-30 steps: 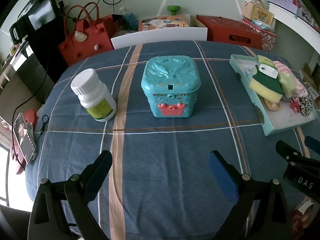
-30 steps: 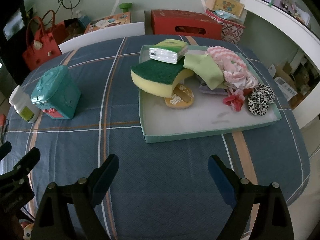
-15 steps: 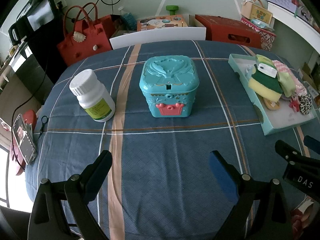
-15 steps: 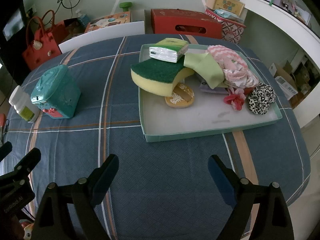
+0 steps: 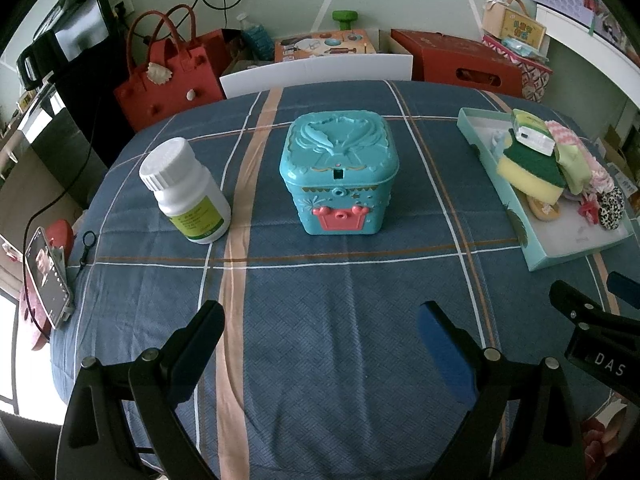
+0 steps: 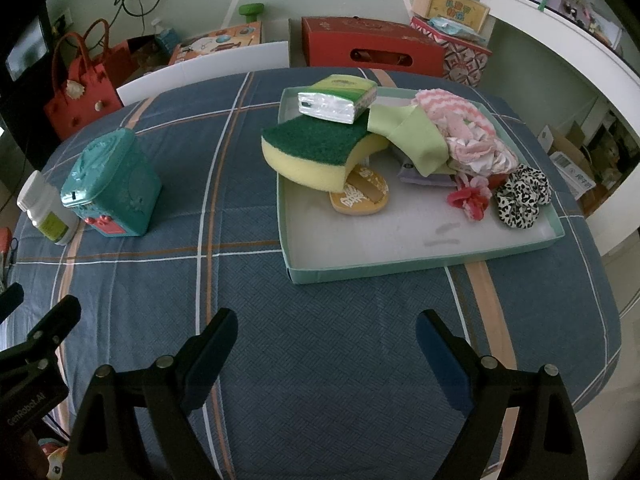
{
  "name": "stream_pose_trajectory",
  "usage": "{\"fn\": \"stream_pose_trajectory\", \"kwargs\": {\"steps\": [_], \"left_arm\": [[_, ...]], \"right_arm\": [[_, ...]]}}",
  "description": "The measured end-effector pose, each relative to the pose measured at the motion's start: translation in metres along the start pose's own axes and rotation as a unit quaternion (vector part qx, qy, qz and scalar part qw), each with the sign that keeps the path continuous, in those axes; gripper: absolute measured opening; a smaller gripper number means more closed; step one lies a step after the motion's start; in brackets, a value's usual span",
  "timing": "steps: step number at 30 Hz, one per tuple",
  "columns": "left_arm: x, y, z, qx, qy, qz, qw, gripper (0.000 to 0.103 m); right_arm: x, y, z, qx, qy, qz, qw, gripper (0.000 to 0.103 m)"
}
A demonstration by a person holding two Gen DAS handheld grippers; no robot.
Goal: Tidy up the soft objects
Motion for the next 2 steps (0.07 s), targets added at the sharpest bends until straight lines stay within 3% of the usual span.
{"fn": "stream_pose_trajectory", "kwargs": {"steps": [2], "left_arm": [[0.0007,0.0004,0.0002,0.0,-0.001,0.001,1.0,0.097]], "right_arm": [[0.0001,0.0,-0.0002,0.0,0.0,0.0,1.0,0.092]]}}
Point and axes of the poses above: each gripper's, at about its wrist camera, not at the fingertips, and x roughly the way its jaws point, y to its right, z to its underside, the point moved 6 cm from there along x, roughly the way its jaws point, and after that the axes turned 2 degrees about -y, right-handed, at the moved point
